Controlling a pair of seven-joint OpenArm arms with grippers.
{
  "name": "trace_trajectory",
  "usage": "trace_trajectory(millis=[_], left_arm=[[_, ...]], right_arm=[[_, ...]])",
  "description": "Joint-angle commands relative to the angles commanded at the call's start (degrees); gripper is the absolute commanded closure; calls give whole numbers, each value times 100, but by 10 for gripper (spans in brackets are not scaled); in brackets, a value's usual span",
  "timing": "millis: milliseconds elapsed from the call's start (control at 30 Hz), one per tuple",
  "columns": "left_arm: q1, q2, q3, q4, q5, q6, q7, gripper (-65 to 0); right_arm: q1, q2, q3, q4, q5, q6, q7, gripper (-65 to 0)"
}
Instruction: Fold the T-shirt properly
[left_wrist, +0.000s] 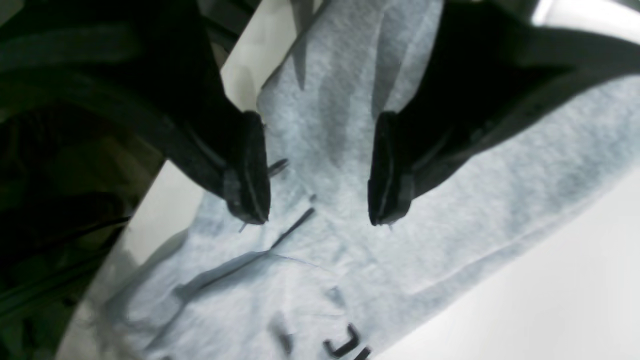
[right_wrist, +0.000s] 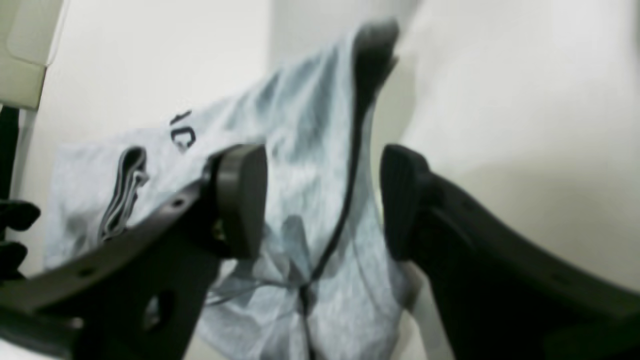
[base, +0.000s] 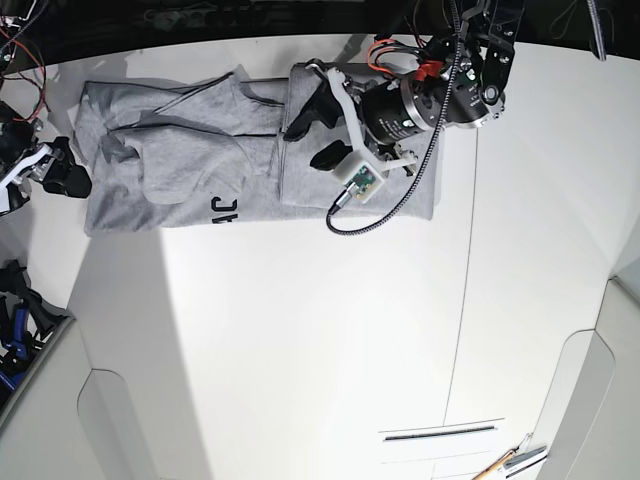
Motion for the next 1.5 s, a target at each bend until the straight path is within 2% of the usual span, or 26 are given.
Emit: trace_trajectory(millis=[233,467,667,800,833,967,1200,1367,1500], left_arm=[[0,2,-68,0,-11,0,22,-355],[0,2,-68,0,-111,2,20,-355],[0,2,-68,0,-136,2,20,-355],[0,2,-68,0,-173,2,22,-355],[0,2,-68,0,-170,2,22,-355],[2,2,-68,0,-170,2,22,-355],[2,2,-68,0,-170,2,24,-355],[0,2,-68,0,-179,2,22,-355],[0,2,-68,0,-179,2,20,-355]], right_arm=[[24,13,-37,-186,-149,44,-127,-358],[42,142,-85,-890,-26,214,-138,-358],[42,140,-997,-953,94,201,-146,-358],[42,140,-1263,-953,190,190,-149,-358],[42,140,-1268,-953,280,190,-170,-358],[39,138,-1268,-946,892,212,-804,-358],[39,142,-1266,-946,1134,212,-1058,-358],[39,129,-1268,-946,1967,254,-1652,-358],[42,52,-1268,-946,1980,254,-1663,-355]])
